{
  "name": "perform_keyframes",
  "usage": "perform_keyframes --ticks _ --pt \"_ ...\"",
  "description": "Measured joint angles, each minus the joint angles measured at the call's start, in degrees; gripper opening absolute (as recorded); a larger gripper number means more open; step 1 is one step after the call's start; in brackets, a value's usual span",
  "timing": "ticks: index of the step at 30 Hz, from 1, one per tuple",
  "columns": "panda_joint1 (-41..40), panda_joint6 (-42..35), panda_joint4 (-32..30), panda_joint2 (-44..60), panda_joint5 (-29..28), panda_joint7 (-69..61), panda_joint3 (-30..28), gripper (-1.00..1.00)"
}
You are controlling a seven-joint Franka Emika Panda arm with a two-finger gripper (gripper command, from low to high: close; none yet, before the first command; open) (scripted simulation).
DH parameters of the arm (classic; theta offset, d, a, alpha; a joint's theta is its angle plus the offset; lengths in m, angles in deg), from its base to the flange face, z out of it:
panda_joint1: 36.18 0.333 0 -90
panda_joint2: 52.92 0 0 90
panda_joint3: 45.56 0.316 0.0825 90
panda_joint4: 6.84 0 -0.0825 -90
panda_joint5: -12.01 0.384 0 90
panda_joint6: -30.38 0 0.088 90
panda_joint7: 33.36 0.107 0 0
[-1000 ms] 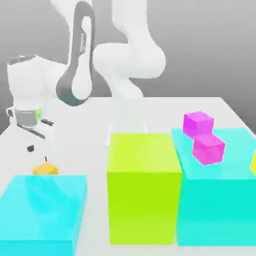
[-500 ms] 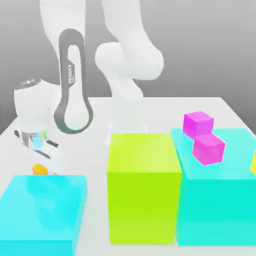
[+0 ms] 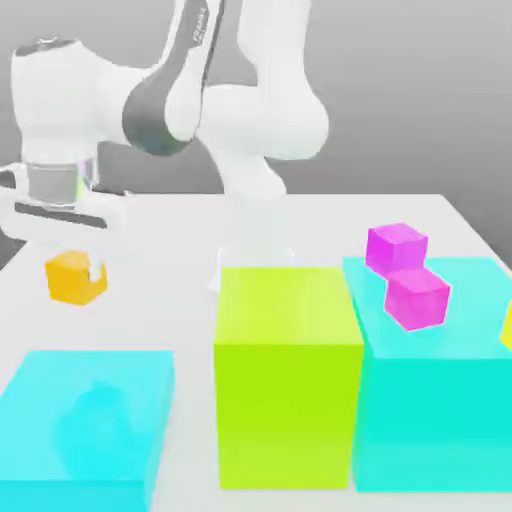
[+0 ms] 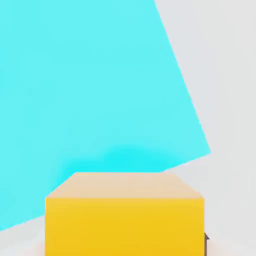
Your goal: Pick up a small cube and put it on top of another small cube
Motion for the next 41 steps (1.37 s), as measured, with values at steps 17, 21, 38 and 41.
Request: perform_keyframes --ticks 17,21,38,41 --pt "19.6 -22.3 6.4 -17.4 5.9 -15.3 11.0 -1.00" --pt "25.4 -25.7 7.7 -18.9 8.1 -18.4 14.2 -1.00" --pt "45.4 -21.6 4.5 -13.5 18.9 -28.6 26.8 1.00" --pt "45.4 -21.6 4.5 -13.5 18.9 -28.6 26.8 1.00"
